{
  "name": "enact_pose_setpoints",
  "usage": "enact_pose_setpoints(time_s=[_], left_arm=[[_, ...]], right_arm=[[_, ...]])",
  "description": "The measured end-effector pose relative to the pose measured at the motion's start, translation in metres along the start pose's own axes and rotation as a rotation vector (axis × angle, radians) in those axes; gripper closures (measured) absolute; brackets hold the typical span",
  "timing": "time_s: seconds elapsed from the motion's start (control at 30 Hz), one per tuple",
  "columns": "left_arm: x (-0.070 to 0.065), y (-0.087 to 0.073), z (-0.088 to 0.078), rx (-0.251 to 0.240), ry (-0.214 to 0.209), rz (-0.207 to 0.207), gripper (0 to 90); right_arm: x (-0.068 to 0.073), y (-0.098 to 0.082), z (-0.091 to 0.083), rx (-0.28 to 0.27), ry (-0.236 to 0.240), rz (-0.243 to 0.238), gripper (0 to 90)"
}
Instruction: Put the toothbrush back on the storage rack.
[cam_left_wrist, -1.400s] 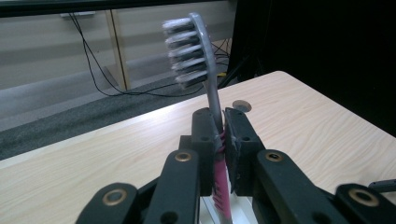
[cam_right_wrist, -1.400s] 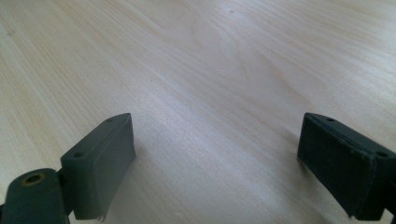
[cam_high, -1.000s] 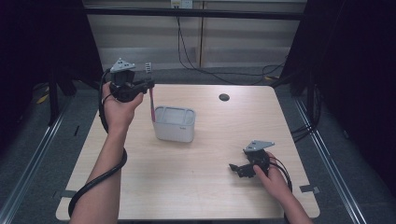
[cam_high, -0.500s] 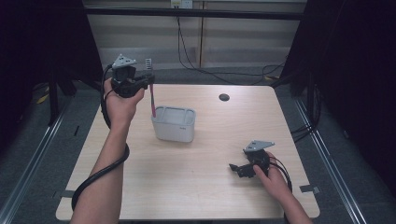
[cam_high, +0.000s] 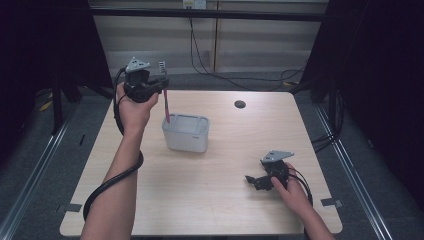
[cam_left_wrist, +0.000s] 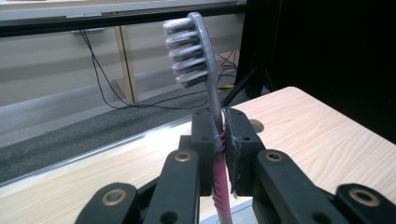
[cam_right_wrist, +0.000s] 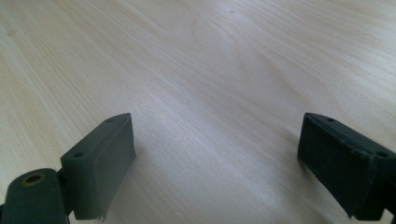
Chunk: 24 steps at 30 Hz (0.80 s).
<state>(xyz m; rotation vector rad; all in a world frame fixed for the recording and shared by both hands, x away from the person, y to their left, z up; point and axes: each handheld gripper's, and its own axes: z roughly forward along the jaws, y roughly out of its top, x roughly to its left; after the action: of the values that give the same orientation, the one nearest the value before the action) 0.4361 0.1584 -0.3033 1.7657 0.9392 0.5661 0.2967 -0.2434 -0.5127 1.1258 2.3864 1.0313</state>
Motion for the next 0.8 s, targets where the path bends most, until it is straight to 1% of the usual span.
enact_pose_setpoints(time_s=[0.17,0.3,0.4,0.43,0.53,0.6,0.8], left_arm=[[0.001,-0.003,0.002,-0.001,0.007,0.001,83.0],[0.003,-0.009,0.005,0.008,0.016,0.005,83.0],[0.004,-0.013,0.007,0.010,0.021,0.000,83.0],[0.004,-0.014,0.007,0.006,0.026,0.005,83.0],[0.004,-0.017,0.010,0.004,0.024,0.003,82.9],[0.004,-0.018,0.011,0.012,0.026,0.011,82.9],[0.006,-0.025,0.012,0.017,0.032,0.004,82.9]], right_arm=[[0.000,0.000,0.000,0.001,0.000,0.002,10.5],[0.000,0.000,0.000,0.000,0.001,0.001,10.5],[0.000,0.000,0.000,0.002,0.000,0.001,10.5],[0.000,0.000,0.000,0.003,0.001,0.006,10.5],[0.000,0.000,0.000,0.003,0.001,0.006,10.4],[0.000,0.000,0.000,0.002,0.002,0.006,10.5],[0.000,0.000,0.000,0.003,0.003,0.003,10.5]])
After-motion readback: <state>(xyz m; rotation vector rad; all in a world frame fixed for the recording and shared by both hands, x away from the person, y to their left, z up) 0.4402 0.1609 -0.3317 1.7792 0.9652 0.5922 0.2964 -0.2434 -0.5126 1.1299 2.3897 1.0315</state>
